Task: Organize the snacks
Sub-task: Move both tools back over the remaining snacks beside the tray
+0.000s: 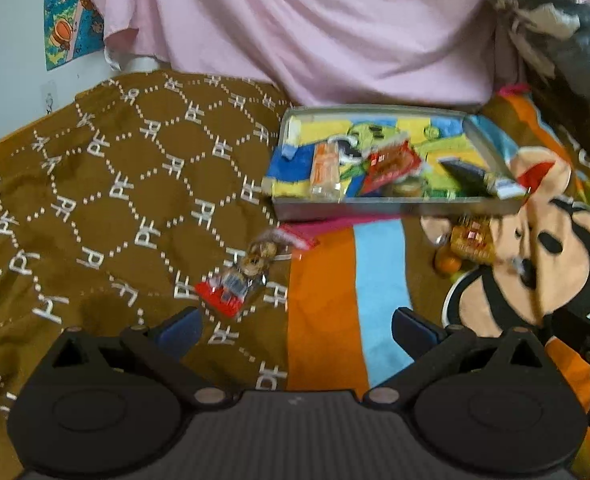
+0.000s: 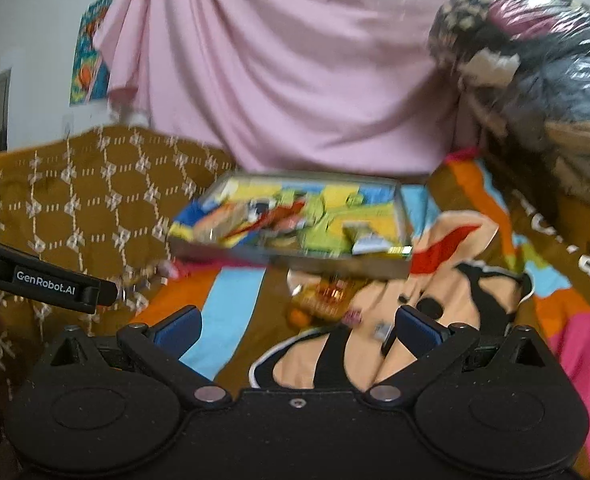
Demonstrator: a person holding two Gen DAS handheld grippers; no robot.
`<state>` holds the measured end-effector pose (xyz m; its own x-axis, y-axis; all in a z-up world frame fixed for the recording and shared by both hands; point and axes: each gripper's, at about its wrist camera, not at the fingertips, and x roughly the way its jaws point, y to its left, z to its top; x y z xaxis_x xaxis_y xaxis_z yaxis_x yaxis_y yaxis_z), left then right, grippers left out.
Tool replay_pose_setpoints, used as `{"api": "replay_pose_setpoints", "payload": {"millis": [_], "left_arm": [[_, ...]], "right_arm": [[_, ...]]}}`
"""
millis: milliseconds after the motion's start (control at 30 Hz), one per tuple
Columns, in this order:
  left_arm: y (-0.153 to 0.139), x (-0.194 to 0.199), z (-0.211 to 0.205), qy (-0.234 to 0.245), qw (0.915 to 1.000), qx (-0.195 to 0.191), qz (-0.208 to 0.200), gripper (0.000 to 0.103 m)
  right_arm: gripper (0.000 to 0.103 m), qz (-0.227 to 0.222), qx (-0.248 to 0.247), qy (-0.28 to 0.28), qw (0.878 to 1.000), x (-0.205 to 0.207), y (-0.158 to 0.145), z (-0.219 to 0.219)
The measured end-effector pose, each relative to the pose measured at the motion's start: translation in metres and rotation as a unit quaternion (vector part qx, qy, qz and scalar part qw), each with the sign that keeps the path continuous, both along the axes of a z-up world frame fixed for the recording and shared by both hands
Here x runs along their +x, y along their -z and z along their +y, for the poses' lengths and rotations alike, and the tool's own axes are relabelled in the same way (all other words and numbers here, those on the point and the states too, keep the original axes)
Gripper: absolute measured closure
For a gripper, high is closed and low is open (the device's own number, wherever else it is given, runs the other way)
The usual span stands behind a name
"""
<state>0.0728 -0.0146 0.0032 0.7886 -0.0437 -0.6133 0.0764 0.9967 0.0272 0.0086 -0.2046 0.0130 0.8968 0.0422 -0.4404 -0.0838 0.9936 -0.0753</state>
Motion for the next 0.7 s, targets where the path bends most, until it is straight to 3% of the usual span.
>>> {"api": "replay_pose_setpoints", "payload": {"millis": [333,700], "left_arm": [[0.030,0.001,0.005,-0.002,0.9993,0.032,0.022,0.000],[0.041,0.007,0.009,-0.007,0.9988,0.041,0.025,0.000]], "right_arm": [[0.001,0.045,-0.023,-0.029,0.998,0.013,0.025,0.017],[0.001,0.056,-0.033,-0.029,0.997,0.023,0.034,0.019]]}}
